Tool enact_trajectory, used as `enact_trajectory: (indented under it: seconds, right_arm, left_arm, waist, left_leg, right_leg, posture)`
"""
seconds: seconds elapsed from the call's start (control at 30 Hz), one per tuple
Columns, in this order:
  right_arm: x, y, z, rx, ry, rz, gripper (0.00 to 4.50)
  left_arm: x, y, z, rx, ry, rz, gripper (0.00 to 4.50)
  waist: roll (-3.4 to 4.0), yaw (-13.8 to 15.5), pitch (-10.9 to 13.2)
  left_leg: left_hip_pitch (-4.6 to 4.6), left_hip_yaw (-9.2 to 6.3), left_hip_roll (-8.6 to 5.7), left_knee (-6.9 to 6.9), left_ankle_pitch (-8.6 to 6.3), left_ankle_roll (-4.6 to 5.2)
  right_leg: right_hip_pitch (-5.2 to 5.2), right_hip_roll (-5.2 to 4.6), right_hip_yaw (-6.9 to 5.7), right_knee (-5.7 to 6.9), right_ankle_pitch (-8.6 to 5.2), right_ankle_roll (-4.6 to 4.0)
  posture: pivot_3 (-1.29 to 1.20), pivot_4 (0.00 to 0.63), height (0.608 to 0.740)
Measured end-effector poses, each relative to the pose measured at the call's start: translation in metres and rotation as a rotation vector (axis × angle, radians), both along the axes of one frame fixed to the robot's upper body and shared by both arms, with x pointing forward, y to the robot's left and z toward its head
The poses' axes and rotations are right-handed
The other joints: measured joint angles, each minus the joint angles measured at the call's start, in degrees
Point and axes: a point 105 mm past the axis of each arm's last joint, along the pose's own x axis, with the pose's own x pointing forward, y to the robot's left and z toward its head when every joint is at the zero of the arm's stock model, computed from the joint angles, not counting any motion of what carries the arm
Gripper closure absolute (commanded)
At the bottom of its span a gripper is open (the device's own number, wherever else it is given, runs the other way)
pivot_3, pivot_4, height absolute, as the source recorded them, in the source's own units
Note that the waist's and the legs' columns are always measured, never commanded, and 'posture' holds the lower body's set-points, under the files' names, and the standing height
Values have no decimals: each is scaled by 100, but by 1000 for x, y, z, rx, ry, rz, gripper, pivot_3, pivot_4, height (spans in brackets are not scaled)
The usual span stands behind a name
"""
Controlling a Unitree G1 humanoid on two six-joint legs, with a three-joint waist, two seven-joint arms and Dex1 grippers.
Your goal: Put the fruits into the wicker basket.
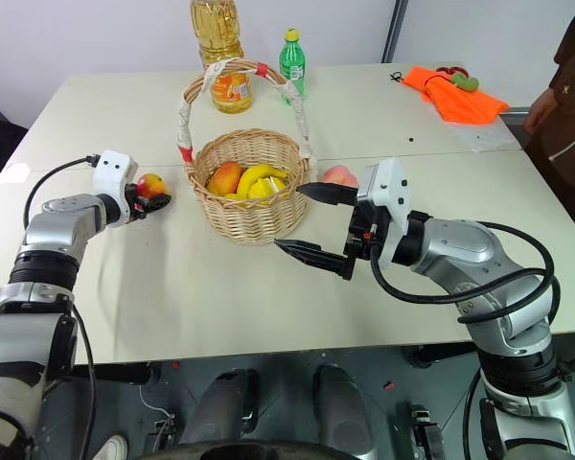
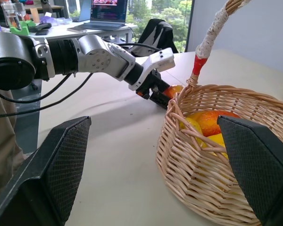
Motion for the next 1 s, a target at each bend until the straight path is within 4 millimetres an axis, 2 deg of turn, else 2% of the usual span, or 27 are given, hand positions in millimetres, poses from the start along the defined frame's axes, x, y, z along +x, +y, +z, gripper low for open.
enact_trajectory:
  seconds: [0.13, 0.23, 0.3, 0.37, 0.43, 0.5, 0.53, 0.67, 0.7, 0.77, 0.8, 0.83, 1.0]
  right_arm:
    - [0, 0, 1, -2, -6, 1, 0]
    - [1, 0, 2, -3, -18, -4, 0]
    - [2, -2, 4, -2, -30, -4, 0]
    - [9, -8, 2, -2, -20, -32, 0]
    - [17, -13, -2, -1, -3, -57, 0]
    - [24, -18, -6, 0, 2, -82, 0]
    - [26, -20, -7, -1, 4, -92, 0]
    - [39, -27, -9, 22, 4, -151, 0]
    - [42, -28, -9, 30, 4, -170, 0]
    - [50, -31, -11, 29, -2, -217, 0]
    - [56, -36, -13, 21, -3, -261, 0]
    - [63, -42, -17, 12, 4, -317, 0]
    - [97, -67, -38, -3, 64, -569, 0]
  left_arm:
    - [-8, 9, 16, 3, -74, 2, 1802]
    - [-27, -2, 38, -65, -186, -109, 1802]
    - [-58, -27, 53, -162, -235, -275, 1802]
    - [-89, -70, 73, -249, -257, -493, 1802]
    - [-106, -105, 97, -284, -301, -627, 1802]
    - [-107, -130, 117, -284, -353, -671, 1802]
    - [-106, -138, 121, -276, -363, -676, 1802]
    - [-85, -162, 113, -269, -330, -629, 1802]
    - [-79, -167, 110, -274, -318, -615, 1474]
    - [-72, -170, 102, -260, -292, -595, 719]
    - [-69, -170, 98, -248, -283, -581, 203]
    - [-65, -169, 96, -237, -280, -565, 55]
    - [-63, -167, 102, -246, -328, -562, 55]
  waist:
    - [-1, -27, 0]
    - [-1, -12, 1]
    - [-1, -17, 1]
    - [-4, 30, 2]
    - [-5, 105, 2]
    - [-5, 145, 2]
    - [-5, 131, 0]
    - [-5, 86, 0]
    - [-5, 69, 0]
    - [-5, 9, 0]
    - [-5, -8, 0]
    - [-5, -17, 0]
    - [-5, -10, 1]
  left_leg:
    - [0, 0, 5, -1, 0, 0]
    - [0, 0, 9, -3, 0, 0]
    - [-2, 1, 19, -4, 0, 0]
    - [-7, -6, 13, 1, 1, -2]
    - [-4, -1, 10, 11, 2, -4]
    - [3, 1, -8, 22, 2, -4]
    - [8, 5, -10, 22, 2, -3]
    - [8, 7, -9, 17, 2, -2]
    - [5, 6, -6, 14, 2, -2]
    - [5, 5, -4, 6, 2, -2]
    - [4, 4, -2, 5, 2, -2]
    - [4, 5, -1, 5, 2, -2]
    - [3, 6, -2, 5, 2, -2]
  right_leg:
    - [-4, -1, 1, 3, 0, 0]
    - [-6, -8, 0, 5, 0, 0]
    - [-6, -19, 2, 2, 0, -2]
    - [-2, -26, 0, -1, -3, -9]
    - [10, -29, -2, -4, -13, -25]
    - [26, -24, -3, -6, -12, -26]
    - [31, -22, 1, -7, -11, -25]
    - [23, -10, 4, -6, 1, -1]
    - [16, -6, 4, -5, 2, 2]
    - [12, -5, 3, -3, 4, 7]
    - [9, -2, 4, -3, 4, 7]
    - [8, -2, 3, -2, 4, 7]
    - [5, -3, 4, 1, 4, 6]
  posture:
    - [0, 150, 740]
    - [0, 150, 740]
    - [0, 150, 740]
    - [0, 150, 740]
    - [0, 150, 740]
    - [0, 150, 740]
    - [0, 150, 740]
    - [0, 150, 740]
    - [0, 150, 740]
    - [0, 150, 740]
    - [0, 150, 740]
    - [0, 150, 740]
    - [0, 150, 740]
